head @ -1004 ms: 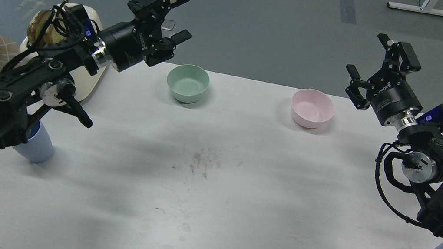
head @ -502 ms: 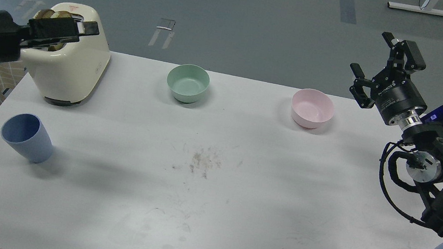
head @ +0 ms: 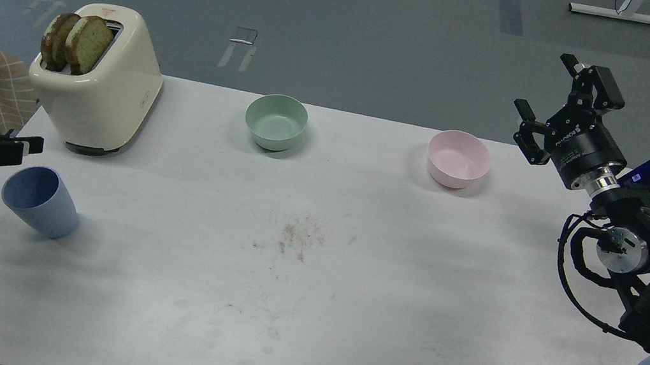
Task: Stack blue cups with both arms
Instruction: 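Swing the left gripper down to the dark blue cup by the toaster, then grasp the dark blue cup with the left gripper and lift it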
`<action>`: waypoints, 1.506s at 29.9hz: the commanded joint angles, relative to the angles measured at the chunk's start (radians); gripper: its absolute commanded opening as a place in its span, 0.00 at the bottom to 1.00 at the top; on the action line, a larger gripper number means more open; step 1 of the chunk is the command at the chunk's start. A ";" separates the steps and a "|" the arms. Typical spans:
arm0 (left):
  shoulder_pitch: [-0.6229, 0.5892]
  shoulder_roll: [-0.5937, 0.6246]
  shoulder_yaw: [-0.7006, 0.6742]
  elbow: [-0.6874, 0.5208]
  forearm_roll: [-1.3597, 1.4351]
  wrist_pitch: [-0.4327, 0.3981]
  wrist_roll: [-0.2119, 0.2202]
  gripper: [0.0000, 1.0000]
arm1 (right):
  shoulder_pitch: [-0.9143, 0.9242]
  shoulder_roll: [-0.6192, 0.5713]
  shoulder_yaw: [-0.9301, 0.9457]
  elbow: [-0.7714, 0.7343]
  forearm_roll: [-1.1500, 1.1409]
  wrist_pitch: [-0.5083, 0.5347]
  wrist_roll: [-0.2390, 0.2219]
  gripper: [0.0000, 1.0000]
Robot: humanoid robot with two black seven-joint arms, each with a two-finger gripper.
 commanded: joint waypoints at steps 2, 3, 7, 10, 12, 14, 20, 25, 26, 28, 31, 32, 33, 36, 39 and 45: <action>0.003 -0.009 0.050 0.046 0.002 0.011 0.000 0.98 | -0.003 -0.005 -0.001 0.012 0.000 0.000 0.000 1.00; 0.003 -0.012 0.060 0.056 0.000 0.011 0.000 0.98 | -0.004 -0.005 -0.001 0.012 0.000 0.000 0.000 1.00; 0.003 -0.049 0.100 0.088 -0.006 0.011 0.000 0.98 | -0.016 -0.006 0.001 0.013 0.000 0.000 0.000 1.00; 0.005 -0.055 0.104 0.092 -0.009 0.011 0.000 0.98 | -0.023 -0.006 0.001 0.013 0.000 0.000 0.000 1.00; 0.008 -0.069 0.104 0.100 -0.011 0.011 0.000 0.98 | -0.023 -0.006 0.001 0.018 0.000 0.000 0.000 1.00; 0.011 -0.087 0.104 0.108 -0.009 0.011 0.000 0.97 | -0.026 -0.006 0.001 0.027 0.000 0.000 0.000 1.00; 0.026 -0.106 0.104 0.128 -0.009 0.013 0.000 0.86 | -0.030 -0.008 0.001 0.032 0.000 0.000 0.000 1.00; 0.041 -0.120 0.104 0.157 -0.003 0.013 0.000 0.49 | -0.032 -0.015 0.001 0.032 0.000 0.000 0.000 1.00; 0.043 -0.124 0.104 0.158 -0.001 0.013 0.000 0.45 | -0.032 -0.015 0.001 0.032 0.000 0.000 0.000 1.00; 0.046 -0.133 0.104 0.158 0.000 0.013 0.000 0.19 | -0.032 -0.015 0.001 0.032 0.000 0.000 0.000 1.00; 0.046 -0.133 0.104 0.158 0.000 0.013 0.000 0.00 | -0.030 -0.017 0.001 0.032 0.000 0.000 0.000 1.00; 0.046 -0.133 0.103 0.158 0.002 0.015 0.000 0.00 | -0.030 -0.017 0.001 0.032 0.000 0.000 0.000 1.00; 0.045 -0.133 0.103 0.158 0.003 0.015 0.000 0.00 | -0.032 -0.017 0.001 0.032 0.000 0.000 0.000 1.00; 0.041 -0.133 0.101 0.158 0.003 0.024 0.000 0.00 | -0.036 -0.017 0.001 0.033 0.000 0.000 0.000 1.00; 0.040 -0.130 0.101 0.157 0.005 0.050 0.000 0.00 | -0.036 -0.017 0.001 0.033 0.000 0.000 0.000 1.00; 0.040 -0.115 0.101 0.143 0.006 0.068 0.000 0.00 | -0.036 -0.017 0.001 0.035 0.000 0.000 0.000 1.00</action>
